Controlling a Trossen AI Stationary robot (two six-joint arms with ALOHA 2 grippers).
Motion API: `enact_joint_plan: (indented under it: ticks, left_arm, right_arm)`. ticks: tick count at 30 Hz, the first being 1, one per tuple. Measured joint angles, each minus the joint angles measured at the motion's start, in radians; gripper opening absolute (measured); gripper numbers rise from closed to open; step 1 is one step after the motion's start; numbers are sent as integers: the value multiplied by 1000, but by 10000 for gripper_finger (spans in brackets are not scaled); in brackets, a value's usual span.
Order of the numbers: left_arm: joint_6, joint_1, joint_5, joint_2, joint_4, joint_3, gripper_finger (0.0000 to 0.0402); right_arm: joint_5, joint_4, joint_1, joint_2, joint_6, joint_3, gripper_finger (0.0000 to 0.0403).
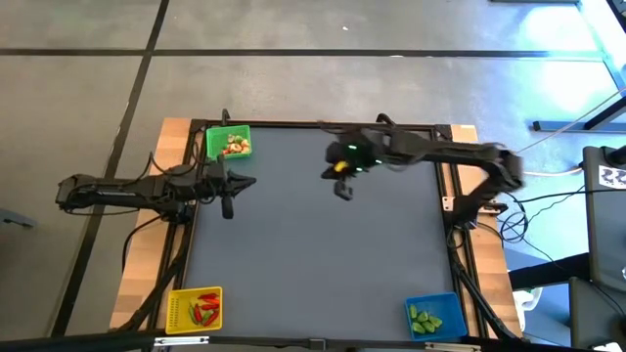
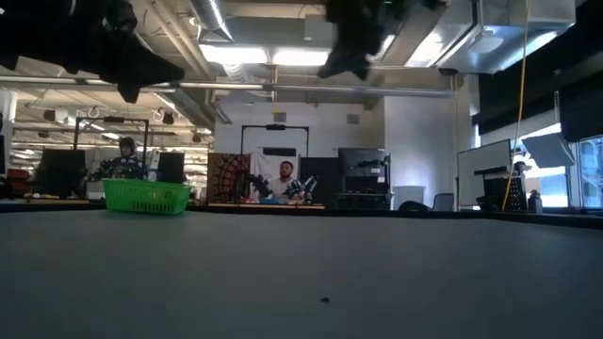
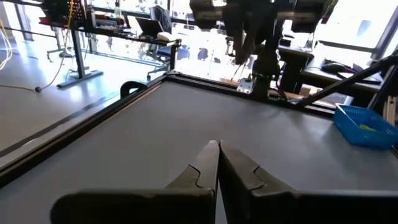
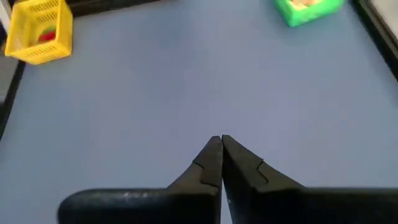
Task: Sort produce into baskets
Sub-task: Return to Home Position
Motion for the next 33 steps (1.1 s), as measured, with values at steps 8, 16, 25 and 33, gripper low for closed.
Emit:
enact_joint_plan:
  ticks: [8, 16, 25, 33]
  left_arm:
    - [0, -7, -1, -9, -27, -18, 7]
    - [4, -6, -3, -9, -72, -18, 7]
    - [68, -7, -5, -9, -73, -18, 7]
    - [96, -7, -5, -10, -14, -18, 7]
  right_arm:
    - [107, 309, 21, -383, 136, -496, 16]
    - [170, 536, 30, -708, 185, -838, 16]
    - [230, 581, 30, -1010, 212, -1058, 17]
    - [301, 578, 30, -1279, 233, -1215, 17]
